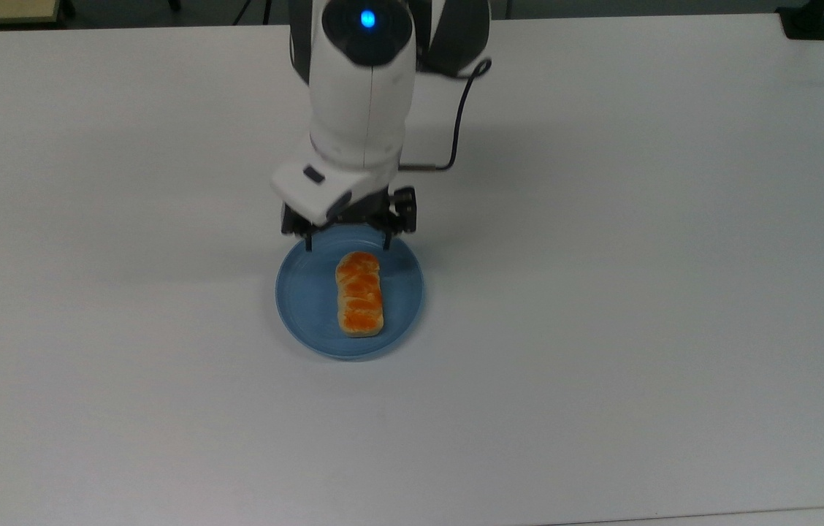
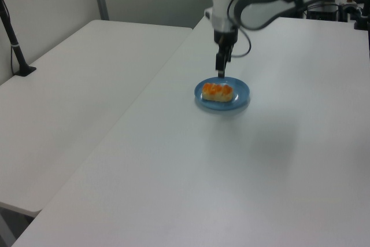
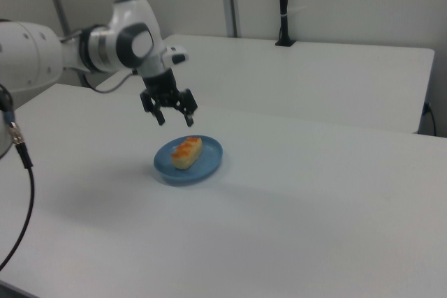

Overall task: Put the bread onto the plate
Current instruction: 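Raise the open gripper away from the bread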

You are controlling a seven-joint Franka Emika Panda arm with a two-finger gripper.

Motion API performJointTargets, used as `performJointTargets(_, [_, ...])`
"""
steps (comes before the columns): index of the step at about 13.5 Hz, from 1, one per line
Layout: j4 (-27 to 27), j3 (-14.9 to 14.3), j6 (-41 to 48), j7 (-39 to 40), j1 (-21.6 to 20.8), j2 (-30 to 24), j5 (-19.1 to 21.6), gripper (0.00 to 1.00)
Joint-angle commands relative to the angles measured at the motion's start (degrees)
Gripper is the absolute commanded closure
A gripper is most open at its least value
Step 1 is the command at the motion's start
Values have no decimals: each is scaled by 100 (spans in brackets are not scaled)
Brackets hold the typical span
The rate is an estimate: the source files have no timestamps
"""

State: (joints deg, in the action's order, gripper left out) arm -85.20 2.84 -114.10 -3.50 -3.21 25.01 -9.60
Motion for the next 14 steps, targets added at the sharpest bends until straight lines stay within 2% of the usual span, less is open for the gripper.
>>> performJointTargets(1, [-199, -29, 1106, -186, -4, -1049, 19, 0])
performJointTargets(4, [-190, -38, 1759, -186, 31, -1559, 106, 0])
performJointTargets(7, [-242, -47, 2101, -186, 197, -1920, 466, 0])
performJointTargets(9, [-260, -38, 2164, -186, 303, -2026, 608, 0])
performJointTargets(14, [-251, -38, 2454, -142, 365, -2123, 617, 0])
